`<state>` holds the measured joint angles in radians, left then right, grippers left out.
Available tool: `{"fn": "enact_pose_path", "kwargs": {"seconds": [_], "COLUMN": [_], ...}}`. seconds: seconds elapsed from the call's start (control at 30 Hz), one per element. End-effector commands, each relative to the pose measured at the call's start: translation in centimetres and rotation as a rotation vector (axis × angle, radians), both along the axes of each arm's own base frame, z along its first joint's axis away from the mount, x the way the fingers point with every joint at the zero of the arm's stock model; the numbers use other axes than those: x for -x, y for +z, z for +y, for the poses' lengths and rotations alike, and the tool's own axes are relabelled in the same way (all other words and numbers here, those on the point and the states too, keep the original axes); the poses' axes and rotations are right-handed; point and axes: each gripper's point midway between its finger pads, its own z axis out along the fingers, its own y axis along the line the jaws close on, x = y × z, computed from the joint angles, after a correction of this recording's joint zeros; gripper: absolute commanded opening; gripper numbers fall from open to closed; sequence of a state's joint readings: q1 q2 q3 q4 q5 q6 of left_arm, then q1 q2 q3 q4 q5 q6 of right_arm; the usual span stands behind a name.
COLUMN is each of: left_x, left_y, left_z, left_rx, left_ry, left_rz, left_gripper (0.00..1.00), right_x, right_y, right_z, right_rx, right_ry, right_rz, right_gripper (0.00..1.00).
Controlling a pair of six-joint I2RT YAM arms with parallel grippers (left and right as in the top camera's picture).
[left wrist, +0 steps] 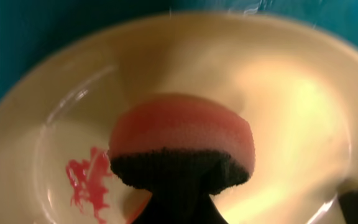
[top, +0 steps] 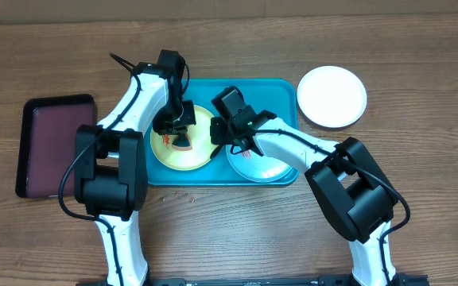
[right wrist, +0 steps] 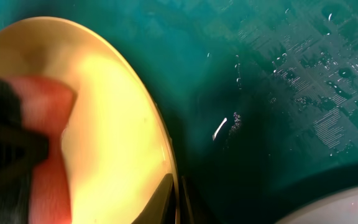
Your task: Clean dirty plates on tray and stack at the side
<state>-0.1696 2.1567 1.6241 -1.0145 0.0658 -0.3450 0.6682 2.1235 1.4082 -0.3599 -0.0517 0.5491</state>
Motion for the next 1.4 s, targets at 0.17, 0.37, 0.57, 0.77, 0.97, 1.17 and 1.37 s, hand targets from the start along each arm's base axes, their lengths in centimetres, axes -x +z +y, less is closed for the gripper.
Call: {"fn": "enact_pose_path", "kwargs": {"seconds": [0.17, 0.37, 0.57, 0.77, 0.97, 1.17, 1.37], "left_x": [0.1, 3.2, 4.7, 4.5, 2.9, 1.1, 1.6], "left_y": [-1.7, -3.9, -2.6, -1.1, -2.7, -1.8, -1.1], "left_z": [1.7, 4.3, 9.2, 10.4, 4.1, -4.0, -6.6], "left_rx": [-0.048, -0.189, -0.469, -0.545, -0.168, 0.299, 0.402], "left_ry": [0.081, 0.077, 0.049, 0.038, -0.027, -0.128, -0.218], "left_rz": [0.004, 0.076, 0.119, 0.128, 0.094, 0.009, 0.0], "left_gripper": [0.04, 0.04, 0.04, 0.04, 0.04, 0.04, 0.04], "right_x": [-0.1, -0.1, -0.1, -0.2, -0.2, -0.2, -0.3], "right_y": [0.1, 0.1, 0.1, 0.2, 0.2, 0.2, 0.2], "right_z": [0.0, 0.0, 0.0, 0.1, 0.1, 0.1, 0.1], "right_rx": [-0.005, -0.005, -0.005, -0.01, -0.01, -0.01, -0.01], "right_ry": [-0.002, -0.001, -0.002, -0.002, -0.002, -0.002, -0.002], "right_rz": [-0.004, -0.003, -0.003, -0.009, -0.009, -0.009, -0.01], "right_gripper": [0.05, 0.05, 0.05, 0.05, 0.05, 0.05, 0.05]}}
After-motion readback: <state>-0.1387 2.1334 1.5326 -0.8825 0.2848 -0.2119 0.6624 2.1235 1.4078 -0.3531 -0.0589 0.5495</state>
